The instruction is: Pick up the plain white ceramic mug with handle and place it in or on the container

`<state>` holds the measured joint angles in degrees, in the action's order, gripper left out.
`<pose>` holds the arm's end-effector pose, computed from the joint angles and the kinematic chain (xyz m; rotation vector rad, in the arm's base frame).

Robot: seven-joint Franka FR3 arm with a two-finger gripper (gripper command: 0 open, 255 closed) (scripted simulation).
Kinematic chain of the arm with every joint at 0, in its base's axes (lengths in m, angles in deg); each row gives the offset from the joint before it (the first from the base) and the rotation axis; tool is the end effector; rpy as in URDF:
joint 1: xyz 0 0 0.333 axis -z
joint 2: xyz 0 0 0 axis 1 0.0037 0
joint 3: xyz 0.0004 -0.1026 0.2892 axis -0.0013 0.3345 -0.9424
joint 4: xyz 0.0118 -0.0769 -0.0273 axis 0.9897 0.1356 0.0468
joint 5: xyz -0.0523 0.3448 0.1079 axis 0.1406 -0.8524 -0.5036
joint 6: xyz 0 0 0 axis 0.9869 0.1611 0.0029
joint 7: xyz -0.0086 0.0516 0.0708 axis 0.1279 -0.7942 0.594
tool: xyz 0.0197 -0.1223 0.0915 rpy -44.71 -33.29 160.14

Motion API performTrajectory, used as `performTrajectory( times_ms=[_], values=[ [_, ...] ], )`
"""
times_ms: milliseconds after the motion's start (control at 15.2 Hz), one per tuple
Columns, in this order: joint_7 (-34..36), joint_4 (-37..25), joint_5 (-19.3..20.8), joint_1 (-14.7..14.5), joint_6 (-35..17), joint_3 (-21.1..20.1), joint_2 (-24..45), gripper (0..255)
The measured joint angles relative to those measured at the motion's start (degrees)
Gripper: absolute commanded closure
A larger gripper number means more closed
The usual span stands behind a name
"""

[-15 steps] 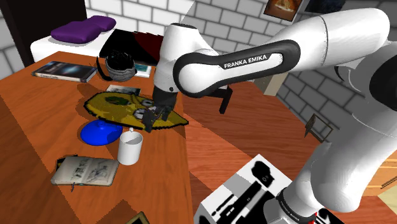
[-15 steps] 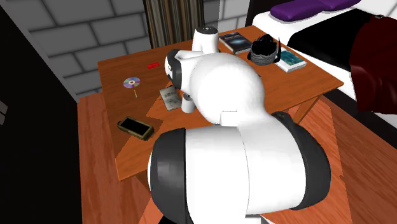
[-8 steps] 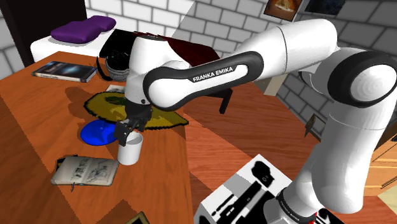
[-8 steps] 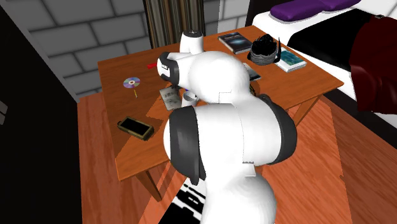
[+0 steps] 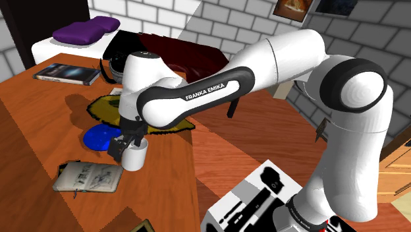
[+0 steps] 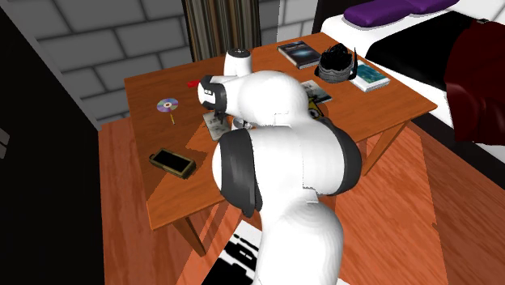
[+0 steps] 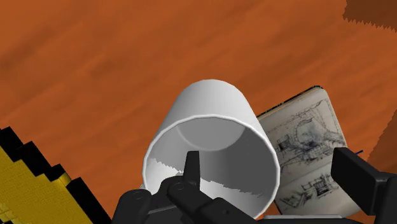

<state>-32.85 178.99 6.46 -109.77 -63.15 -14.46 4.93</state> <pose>0.4906 0.4191 0.3190 -2.8947 -0.7287 -0.0940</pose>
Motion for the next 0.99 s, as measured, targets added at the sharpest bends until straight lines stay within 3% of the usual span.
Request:
performTrajectory(
  times_ms=[528, 594, 990],
  values=[
    [0.2, 0.2, 0.3, -0.2, -0.9, 0.1, 0.7, 0],
    [0.2, 0.2, 0.3, -0.2, -0.9, 0.1, 0.7, 255],
    [0.2, 0.2, 0.3, -0.2, -0.9, 0.1, 0.7, 255]
  ],
)
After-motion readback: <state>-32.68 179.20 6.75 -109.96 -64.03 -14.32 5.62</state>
